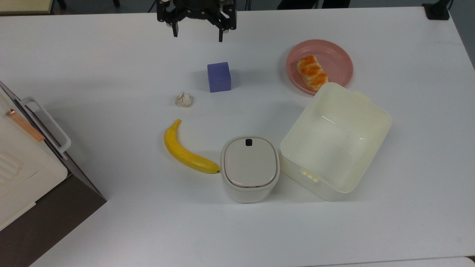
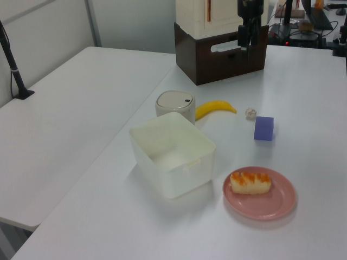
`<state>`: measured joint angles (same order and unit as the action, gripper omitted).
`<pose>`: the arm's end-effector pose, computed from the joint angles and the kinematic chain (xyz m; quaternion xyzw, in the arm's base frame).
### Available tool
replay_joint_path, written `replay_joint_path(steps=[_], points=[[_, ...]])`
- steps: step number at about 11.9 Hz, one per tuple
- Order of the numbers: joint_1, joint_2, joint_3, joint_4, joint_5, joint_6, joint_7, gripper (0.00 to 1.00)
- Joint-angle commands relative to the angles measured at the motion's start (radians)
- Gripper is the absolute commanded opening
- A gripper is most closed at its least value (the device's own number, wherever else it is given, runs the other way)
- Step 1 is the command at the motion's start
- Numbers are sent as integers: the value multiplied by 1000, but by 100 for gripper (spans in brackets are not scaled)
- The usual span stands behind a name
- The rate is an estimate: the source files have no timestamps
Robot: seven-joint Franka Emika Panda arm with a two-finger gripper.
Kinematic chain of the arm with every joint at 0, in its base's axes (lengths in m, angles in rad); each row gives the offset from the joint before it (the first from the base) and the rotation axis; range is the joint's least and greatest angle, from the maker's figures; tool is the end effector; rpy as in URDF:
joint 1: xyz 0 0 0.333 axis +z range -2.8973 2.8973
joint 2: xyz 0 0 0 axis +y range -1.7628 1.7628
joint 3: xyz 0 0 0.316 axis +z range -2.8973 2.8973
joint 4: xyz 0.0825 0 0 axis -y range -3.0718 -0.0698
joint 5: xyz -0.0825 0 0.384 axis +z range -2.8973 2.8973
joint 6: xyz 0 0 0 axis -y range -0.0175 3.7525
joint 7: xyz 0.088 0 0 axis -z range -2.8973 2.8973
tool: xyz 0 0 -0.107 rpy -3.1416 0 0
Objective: Put the bread on the table
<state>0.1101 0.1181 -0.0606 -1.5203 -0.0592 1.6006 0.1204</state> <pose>0.5912 0.0251 0.5835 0.9987 -0.0338 -0.0159 0.0346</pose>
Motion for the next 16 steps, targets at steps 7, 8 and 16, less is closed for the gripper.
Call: replay_joint_path(steps=[7, 8, 16], points=[[16, -25, -16, -14, -5, -16, -27, 100], [16, -25, -15, -15, -5, -16, -27, 100], [37, -23, 5, -44, 4, -16, -13, 100]])
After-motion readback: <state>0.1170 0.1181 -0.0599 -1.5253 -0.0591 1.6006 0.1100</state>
